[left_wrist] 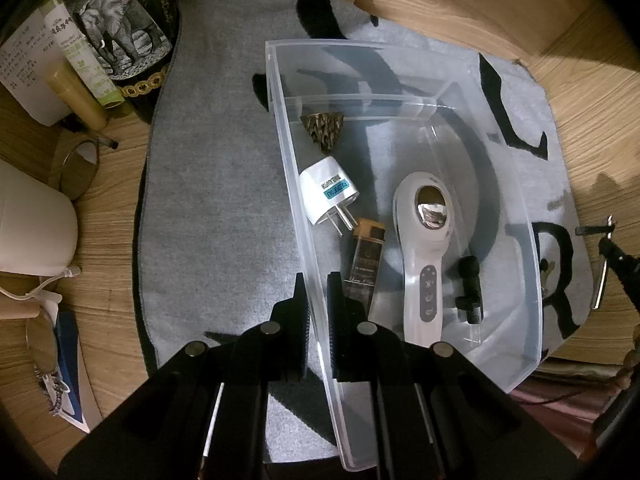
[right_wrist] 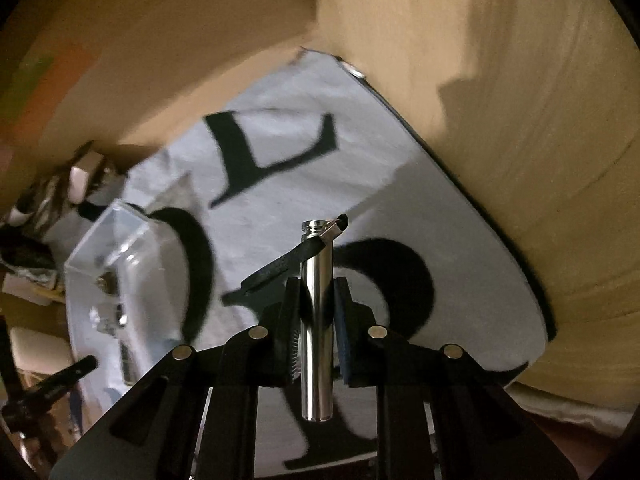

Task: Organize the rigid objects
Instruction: 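Carry the silver tube into the box and open the right tool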

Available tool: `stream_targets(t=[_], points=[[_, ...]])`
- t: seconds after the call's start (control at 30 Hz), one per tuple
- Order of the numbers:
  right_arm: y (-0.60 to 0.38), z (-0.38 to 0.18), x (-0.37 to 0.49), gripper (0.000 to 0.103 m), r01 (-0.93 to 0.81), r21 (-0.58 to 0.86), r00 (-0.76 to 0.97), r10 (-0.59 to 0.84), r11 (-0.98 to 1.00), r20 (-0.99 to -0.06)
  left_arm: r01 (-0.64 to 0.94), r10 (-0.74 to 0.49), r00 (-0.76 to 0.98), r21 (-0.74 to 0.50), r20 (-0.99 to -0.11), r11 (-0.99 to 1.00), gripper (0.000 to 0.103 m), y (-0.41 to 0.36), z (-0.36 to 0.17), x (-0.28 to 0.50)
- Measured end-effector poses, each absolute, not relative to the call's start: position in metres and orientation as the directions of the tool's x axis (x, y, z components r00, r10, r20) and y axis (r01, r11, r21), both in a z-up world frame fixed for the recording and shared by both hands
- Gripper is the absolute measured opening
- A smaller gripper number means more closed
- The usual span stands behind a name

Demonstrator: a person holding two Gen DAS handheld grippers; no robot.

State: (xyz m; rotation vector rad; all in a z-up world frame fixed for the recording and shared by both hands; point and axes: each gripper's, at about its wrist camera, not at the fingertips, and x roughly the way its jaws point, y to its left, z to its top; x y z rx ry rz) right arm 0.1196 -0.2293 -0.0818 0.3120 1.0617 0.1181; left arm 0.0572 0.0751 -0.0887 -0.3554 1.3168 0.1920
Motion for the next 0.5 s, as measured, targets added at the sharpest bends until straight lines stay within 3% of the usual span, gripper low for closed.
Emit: stream_targets(t=[0.5], points=[[-0.142,-0.037,0.113,0.014,-0.234,0.312,0.490,0.389,0.921,-0.781,-0.339,-0.064,0.262,-0.155,-0.963,0.928,0.007,0.075,-0.088,0.054]])
